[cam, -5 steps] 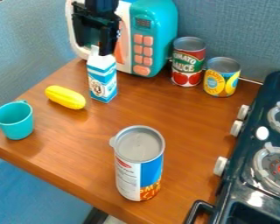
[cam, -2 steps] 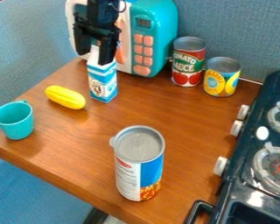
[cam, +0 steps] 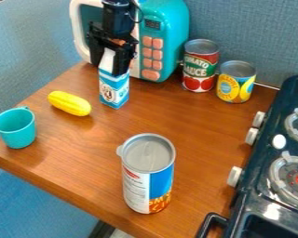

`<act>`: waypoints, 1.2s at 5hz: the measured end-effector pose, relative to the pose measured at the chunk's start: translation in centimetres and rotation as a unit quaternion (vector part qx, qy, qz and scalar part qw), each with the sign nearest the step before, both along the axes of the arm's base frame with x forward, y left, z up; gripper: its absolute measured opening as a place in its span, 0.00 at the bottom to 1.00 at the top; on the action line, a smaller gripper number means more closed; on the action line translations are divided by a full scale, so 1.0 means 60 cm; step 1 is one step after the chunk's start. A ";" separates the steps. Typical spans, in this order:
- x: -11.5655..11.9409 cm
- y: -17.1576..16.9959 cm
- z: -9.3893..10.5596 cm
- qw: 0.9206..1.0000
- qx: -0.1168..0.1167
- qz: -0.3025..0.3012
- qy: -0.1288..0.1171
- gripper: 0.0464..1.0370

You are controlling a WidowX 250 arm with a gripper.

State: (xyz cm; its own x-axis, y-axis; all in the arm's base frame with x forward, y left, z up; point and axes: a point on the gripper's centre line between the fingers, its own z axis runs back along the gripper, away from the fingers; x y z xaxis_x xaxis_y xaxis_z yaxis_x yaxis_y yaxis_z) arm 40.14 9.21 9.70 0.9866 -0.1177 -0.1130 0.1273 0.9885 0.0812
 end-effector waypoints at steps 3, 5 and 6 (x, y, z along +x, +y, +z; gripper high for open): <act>-0.011 -0.005 0.003 1.000 0.014 0.020 -0.017 0.80; -0.061 -0.041 0.117 0.993 -0.021 -0.016 -0.114 0.80; -0.080 -0.057 0.123 0.992 -0.040 -0.031 -0.120 0.80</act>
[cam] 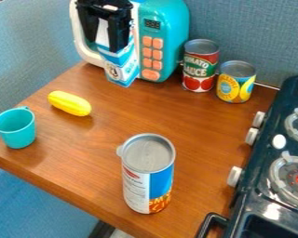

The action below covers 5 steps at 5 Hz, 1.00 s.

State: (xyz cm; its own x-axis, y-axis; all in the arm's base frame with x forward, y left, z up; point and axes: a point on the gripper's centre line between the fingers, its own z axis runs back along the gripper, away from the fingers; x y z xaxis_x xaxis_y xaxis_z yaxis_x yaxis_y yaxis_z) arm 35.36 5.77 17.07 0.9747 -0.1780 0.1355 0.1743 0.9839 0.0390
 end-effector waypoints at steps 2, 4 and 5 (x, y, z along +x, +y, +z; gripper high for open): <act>0.002 -0.083 -0.006 0.997 -0.013 -0.077 0.015 0.80; 0.014 -0.168 -0.067 0.993 -0.003 -0.102 0.051 0.80; 0.028 -0.189 -0.098 0.993 -0.001 -0.091 0.070 0.80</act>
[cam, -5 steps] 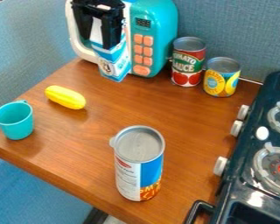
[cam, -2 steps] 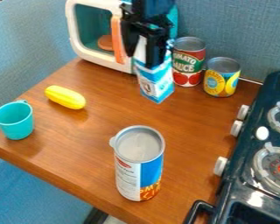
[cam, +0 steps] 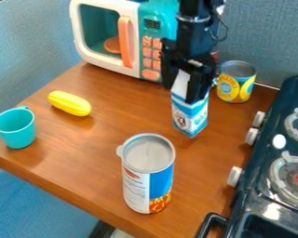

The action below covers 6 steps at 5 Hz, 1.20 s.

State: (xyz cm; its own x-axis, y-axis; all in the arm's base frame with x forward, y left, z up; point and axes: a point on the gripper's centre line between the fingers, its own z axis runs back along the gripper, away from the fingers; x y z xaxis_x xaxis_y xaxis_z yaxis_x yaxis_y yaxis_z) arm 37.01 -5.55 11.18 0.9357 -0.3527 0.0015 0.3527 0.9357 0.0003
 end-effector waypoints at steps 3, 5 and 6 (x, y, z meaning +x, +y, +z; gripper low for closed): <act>0.020 -0.008 -0.026 0.997 -0.014 0.075 -0.013 0.84; 0.015 -0.006 -0.027 0.997 -0.021 0.071 -0.004 0.97; 0.016 0.011 -0.014 0.996 -0.032 0.083 -0.009 0.97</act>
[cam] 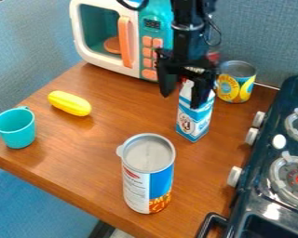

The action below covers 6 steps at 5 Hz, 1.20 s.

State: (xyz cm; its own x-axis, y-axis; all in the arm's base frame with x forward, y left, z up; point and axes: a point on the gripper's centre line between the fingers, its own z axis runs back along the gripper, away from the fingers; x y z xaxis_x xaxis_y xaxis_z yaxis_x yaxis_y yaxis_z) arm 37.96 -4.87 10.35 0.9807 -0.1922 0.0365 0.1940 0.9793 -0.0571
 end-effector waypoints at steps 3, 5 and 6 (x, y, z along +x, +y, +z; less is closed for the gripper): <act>-0.110 0.187 0.115 0.995 0.085 0.037 0.039 0.97; -0.107 0.326 0.076 0.990 0.111 0.039 0.078 0.97; -0.101 0.344 0.054 0.988 0.118 0.038 0.091 0.97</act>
State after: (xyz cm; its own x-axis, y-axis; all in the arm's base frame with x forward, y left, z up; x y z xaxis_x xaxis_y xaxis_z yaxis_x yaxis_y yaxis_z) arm 31.90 15.77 13.57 0.9787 -0.1002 -0.1792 0.1275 0.9808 0.1479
